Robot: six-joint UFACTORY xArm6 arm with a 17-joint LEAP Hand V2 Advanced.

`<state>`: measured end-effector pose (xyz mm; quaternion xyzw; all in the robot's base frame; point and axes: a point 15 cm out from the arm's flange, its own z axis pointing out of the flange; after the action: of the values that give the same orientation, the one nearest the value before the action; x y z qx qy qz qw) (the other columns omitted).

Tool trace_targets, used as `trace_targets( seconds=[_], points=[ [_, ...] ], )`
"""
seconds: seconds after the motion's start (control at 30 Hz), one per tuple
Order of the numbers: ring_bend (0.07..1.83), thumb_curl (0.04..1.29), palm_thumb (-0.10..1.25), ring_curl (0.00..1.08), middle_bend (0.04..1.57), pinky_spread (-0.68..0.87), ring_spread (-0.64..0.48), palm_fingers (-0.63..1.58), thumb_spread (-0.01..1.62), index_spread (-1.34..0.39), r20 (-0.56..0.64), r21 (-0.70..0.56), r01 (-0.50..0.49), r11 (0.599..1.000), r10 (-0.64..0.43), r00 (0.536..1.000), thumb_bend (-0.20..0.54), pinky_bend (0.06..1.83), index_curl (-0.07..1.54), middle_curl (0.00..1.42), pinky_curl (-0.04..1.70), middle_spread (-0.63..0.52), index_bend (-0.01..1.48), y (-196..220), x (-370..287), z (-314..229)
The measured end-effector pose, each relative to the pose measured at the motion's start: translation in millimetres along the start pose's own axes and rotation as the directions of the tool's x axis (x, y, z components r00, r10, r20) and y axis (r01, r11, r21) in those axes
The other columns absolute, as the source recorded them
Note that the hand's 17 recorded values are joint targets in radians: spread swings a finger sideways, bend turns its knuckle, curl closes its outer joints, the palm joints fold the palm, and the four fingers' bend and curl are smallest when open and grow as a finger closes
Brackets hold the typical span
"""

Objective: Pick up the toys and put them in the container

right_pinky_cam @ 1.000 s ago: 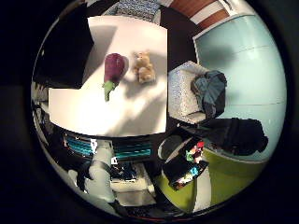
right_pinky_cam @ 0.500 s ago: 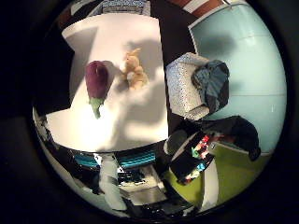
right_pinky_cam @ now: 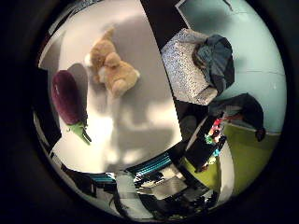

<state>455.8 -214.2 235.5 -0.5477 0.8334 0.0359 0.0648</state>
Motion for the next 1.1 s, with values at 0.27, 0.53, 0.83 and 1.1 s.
trace_targets(
  seconds=[0.27,0.53,0.83,1.1],
  points=[
    [0.34,0.35,0.64,0.25,0.2,0.46,0.24,0.13,1.12,-0.16,0.0,-0.03,-0.061,0.998,0.061,0.998,-0.022,0.47,0.26,0.33,0.29,0.19,0.15,-19,32,35],
    [0.36,0.35,0.63,0.25,0.21,0.46,0.23,0.16,1.13,-0.15,-0.006,-0.088,-0.085,0.993,0.085,0.996,-0.021,0.46,0.27,0.33,0.29,0.18,0.15,-19,48,79],
    [0.67,0.36,0.67,0.3,0.45,0.24,-0.01,0.69,1.1,-0.22,-0.036,-0.137,-0.074,0.988,0.069,0.997,-0.013,0.38,0.27,0.4,0.23,-0.05,0.18,-11,56,96],
    [1.12,0.44,0.87,0.51,1.0,-0.4,-0.27,1.36,1.0,-0.37,-0.105,-0.188,-0.029,0.982,0.01,0.994,-0.008,0.99,0.57,0.64,0.45,-0.21,0.68,-4,64,63]
  ],
)
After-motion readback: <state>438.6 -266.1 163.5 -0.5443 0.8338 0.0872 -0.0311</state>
